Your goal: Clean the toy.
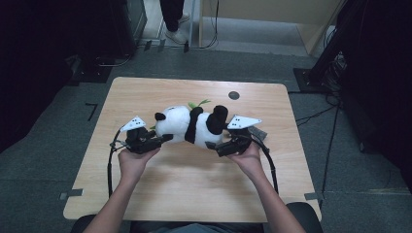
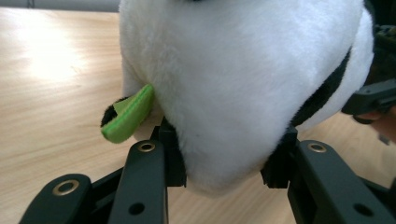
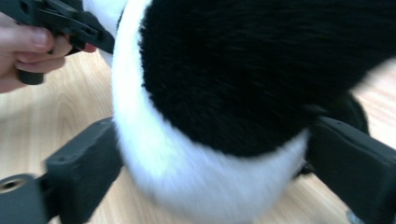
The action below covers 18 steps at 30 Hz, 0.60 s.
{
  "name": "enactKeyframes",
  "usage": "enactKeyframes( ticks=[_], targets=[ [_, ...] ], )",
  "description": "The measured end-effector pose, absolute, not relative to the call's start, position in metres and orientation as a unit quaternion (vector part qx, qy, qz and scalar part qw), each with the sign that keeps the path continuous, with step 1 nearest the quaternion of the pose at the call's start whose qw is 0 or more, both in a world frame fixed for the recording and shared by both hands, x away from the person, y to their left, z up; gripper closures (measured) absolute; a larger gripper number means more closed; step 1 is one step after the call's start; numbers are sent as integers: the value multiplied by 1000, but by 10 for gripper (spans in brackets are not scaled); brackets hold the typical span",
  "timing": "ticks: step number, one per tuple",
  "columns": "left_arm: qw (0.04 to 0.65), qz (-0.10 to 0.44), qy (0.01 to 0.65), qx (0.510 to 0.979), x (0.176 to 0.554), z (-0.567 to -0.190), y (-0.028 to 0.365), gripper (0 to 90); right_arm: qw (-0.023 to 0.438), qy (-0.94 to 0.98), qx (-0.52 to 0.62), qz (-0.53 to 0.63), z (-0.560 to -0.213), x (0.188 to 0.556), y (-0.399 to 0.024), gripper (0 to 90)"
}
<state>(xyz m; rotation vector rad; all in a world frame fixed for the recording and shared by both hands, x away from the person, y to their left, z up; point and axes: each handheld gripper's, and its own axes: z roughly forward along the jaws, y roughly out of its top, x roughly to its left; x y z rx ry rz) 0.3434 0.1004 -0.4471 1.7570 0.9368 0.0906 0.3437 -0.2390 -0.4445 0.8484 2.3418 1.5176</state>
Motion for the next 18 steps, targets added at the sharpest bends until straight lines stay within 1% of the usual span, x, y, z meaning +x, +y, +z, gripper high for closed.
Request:
enactKeyframes(
  ticks=[2, 7, 8, 9, 10, 11, 12, 14, 18],
  targets=[
    [543, 26, 398, 739, 343, -446, 99, 600, 123, 801, 282, 513, -446, 343, -234, 0],
    [544, 10, 406, 734, 341, -446, 92, 593, 155, 807, 293, 488, -451, 340, -223, 0],
    [545, 10, 408, 732, 341, -447, 91, 590, 170, 806, 297, 483, -450, 338, -221, 28],
    [544, 8, 408, 733, 341, -448, 91, 588, 178, 806, 301, 478, -450, 337, -221, 83],
    [547, 7, 409, 731, 341, -449, 92, 580, 188, 804, 301, 477, -448, 336, -222, 168],
    [547, 6, 408, 731, 341, -449, 92, 573, 195, 803, 300, 477, -447, 334, -224, 227],
    [545, 11, 406, 734, 341, -448, 92, 564, 194, 802, 301, 478, -446, 333, -224, 255],
    [541, 25, 403, 738, 340, -448, 90, 505, 185, 804, 308, 475, -443, 334, -225, 310],
    [530, 59, 386, 753, 342, -453, 88, 360, 178, 801, 326, 469, -442, 335, -228, 357]
  ],
)
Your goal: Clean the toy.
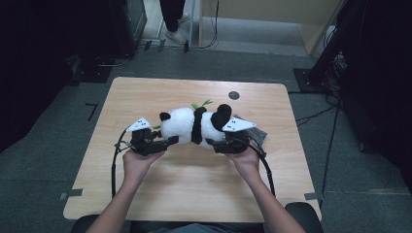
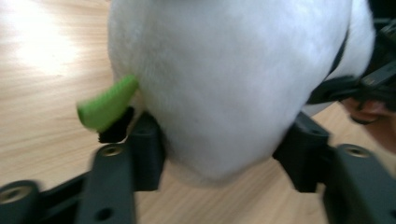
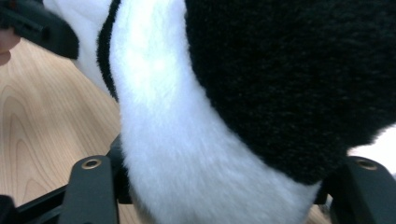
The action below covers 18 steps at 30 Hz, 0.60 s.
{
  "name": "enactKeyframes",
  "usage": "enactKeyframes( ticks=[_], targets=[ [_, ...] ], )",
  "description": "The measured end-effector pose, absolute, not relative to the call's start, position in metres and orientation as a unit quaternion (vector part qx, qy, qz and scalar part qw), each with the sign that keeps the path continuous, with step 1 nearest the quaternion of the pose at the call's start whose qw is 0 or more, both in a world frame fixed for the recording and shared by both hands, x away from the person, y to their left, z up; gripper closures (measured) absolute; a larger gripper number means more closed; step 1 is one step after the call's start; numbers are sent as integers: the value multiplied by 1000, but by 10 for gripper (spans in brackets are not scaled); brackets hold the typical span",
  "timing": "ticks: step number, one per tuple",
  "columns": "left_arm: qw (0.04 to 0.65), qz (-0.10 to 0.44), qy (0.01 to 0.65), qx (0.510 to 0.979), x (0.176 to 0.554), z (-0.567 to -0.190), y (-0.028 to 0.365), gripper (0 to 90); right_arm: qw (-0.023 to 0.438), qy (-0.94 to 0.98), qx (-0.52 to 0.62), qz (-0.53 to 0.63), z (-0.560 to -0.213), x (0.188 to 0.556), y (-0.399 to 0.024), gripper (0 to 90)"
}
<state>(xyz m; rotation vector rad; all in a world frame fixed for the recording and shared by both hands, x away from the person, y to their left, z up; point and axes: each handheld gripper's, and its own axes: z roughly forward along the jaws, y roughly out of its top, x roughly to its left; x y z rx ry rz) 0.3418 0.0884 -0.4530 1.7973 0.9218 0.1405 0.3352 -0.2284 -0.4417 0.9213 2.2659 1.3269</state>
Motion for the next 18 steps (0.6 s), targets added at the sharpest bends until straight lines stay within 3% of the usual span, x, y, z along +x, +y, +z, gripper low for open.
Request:
enactKeyframes(
  ticks=[3, 7, 18],
  targets=[
    [531, 80, 373, 756, 342, -456, 90, 306, 166, 795, 342, 472, -440, 338, -233, 366],
    [528, 99, 374, 756, 341, -458, 99, 311, 173, 791, 360, 464, -437, 340, -242, 371],
    [535, 123, 334, 766, 340, -463, 103, 290, 116, 781, 375, 485, -429, 336, -256, 351]
  ],
)
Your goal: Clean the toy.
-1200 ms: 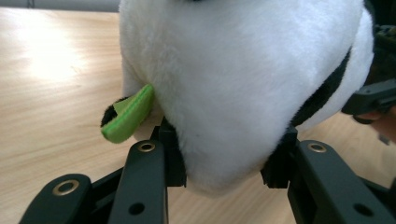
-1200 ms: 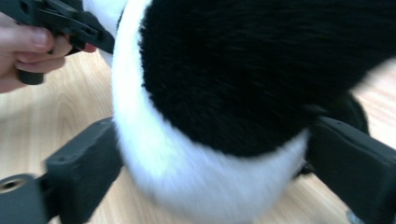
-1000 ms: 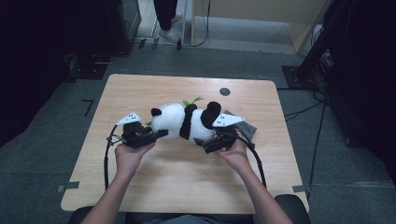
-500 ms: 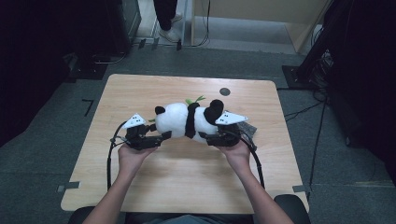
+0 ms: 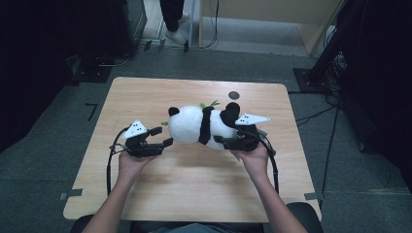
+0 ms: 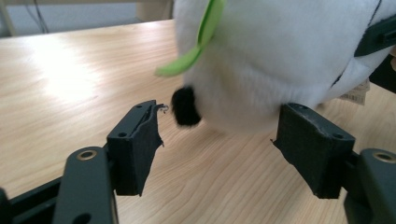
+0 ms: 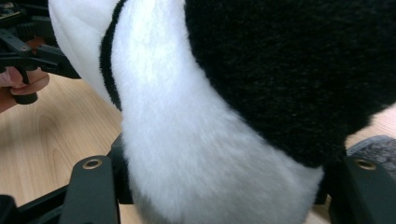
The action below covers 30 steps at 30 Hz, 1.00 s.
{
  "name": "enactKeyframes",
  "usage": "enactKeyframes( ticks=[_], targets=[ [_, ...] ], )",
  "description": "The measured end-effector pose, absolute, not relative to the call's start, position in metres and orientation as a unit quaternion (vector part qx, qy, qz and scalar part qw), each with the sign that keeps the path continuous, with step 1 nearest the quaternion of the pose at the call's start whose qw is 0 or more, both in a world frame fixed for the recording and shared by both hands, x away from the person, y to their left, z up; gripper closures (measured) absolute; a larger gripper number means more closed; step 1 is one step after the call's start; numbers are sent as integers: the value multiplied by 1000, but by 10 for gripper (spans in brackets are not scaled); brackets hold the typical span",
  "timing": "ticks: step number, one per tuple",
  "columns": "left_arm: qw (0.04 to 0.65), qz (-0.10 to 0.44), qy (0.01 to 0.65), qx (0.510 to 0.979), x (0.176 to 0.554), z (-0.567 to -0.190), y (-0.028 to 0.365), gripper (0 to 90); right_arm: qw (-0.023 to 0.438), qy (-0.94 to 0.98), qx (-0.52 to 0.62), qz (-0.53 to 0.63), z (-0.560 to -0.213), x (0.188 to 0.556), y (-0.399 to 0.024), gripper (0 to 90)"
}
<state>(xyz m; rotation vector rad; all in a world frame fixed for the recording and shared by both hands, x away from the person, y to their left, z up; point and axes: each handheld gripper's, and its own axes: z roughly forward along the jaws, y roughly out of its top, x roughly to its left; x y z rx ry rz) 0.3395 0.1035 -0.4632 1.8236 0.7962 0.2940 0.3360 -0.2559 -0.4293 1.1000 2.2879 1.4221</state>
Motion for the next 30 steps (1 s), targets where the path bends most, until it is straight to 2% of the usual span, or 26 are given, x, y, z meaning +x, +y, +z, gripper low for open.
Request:
enactKeyframes(
  ticks=[6, 8, 9, 11, 13, 19, 21, 24, 26, 30],
  targets=[
    [550, 119, 305, 768, 334, -459, 102, 273, 117, 779, 382, 484, -428, 335, -256, 343],
    [551, 122, 298, 770, 333, -460, 98, 219, 120, 783, 380, 478, -429, 335, -255, 343],
    [543, 123, 301, 774, 334, -461, 95, 178, 115, 784, 379, 477, -429, 335, -254, 343],
    [536, 113, 302, 780, 336, -466, 93, 155, 98, 787, 372, 482, -429, 335, -251, 343],
    [536, 105, 302, 781, 338, -469, 92, 132, 101, 792, 365, 480, -428, 334, -247, 343],
    [544, 111, 293, 778, 338, -473, 87, 127, 61, 795, 363, 483, -430, 335, -242, 345],
    [540, 115, 294, 780, 337, -475, 88, 159, 59, 798, 363, 477, -432, 335, -239, 343],
    [537, 116, 300, 780, 336, -474, 90, 289, 62, 803, 362, 469, -433, 334, -235, 321],
    [538, 121, 300, 778, 334, -471, 90, 375, 71, 805, 357, 468, -433, 334, -233, 272],
    [536, 97, 321, 775, 335, -464, 90, 486, 88, 803, 352, 473, -433, 334, -233, 161]
  ],
)
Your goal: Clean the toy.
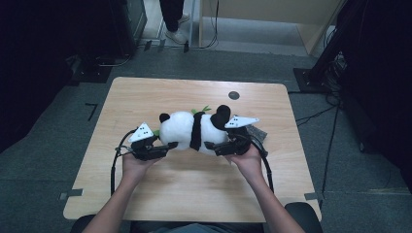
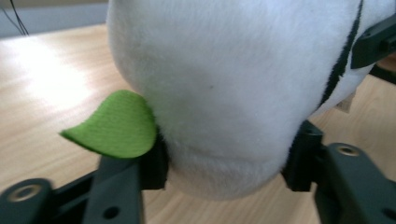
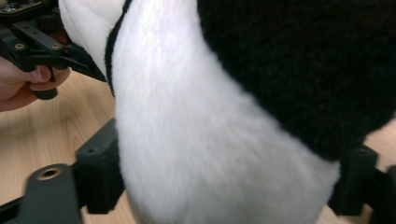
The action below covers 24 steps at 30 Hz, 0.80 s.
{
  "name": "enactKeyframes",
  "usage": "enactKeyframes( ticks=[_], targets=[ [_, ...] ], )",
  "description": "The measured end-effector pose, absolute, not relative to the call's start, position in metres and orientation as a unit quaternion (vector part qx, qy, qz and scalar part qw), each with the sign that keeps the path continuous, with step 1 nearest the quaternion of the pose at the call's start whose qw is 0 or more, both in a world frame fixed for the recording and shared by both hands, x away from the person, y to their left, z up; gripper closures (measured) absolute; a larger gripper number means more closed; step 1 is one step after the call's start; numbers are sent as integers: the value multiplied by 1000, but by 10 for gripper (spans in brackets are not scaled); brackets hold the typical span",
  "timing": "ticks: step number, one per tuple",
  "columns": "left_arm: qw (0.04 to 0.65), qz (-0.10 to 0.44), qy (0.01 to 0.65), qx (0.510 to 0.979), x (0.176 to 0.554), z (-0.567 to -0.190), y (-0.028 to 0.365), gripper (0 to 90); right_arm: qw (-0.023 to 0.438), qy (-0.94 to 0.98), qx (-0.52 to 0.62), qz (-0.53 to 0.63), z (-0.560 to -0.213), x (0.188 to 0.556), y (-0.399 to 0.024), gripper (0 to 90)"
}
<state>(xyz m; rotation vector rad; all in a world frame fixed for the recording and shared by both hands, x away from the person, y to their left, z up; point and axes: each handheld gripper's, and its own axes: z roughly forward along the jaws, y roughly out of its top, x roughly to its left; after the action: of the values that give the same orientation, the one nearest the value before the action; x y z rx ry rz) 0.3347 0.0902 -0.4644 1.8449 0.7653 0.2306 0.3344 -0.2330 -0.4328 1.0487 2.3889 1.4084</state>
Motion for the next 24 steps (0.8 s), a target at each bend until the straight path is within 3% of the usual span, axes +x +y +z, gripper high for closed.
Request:
enactKeyframes(
  ticks=[5, 10, 17, 22, 24],
  targets=[
    [557, 75, 329, 759, 336, -456, 97, 559, 70, 791, 350, 497, -435, 339, -243, 112],
    [561, 70, 341, 751, 337, -452, 102, 567, 64, 780, 343, 519, -437, 339, -248, 114],
    [574, 67, 370, 728, 341, -447, 117, 564, 76, 788, 337, 510, -443, 336, -253, 149],
    [595, 40, 381, 707, 343, -446, 121, 551, 51, 808, 324, 489, -457, 336, -244, 183],
    [588, 32, 384, 711, 344, -448, 118, 533, 64, 814, 307, 490, -457, 333, -236, 235]
  ],
)
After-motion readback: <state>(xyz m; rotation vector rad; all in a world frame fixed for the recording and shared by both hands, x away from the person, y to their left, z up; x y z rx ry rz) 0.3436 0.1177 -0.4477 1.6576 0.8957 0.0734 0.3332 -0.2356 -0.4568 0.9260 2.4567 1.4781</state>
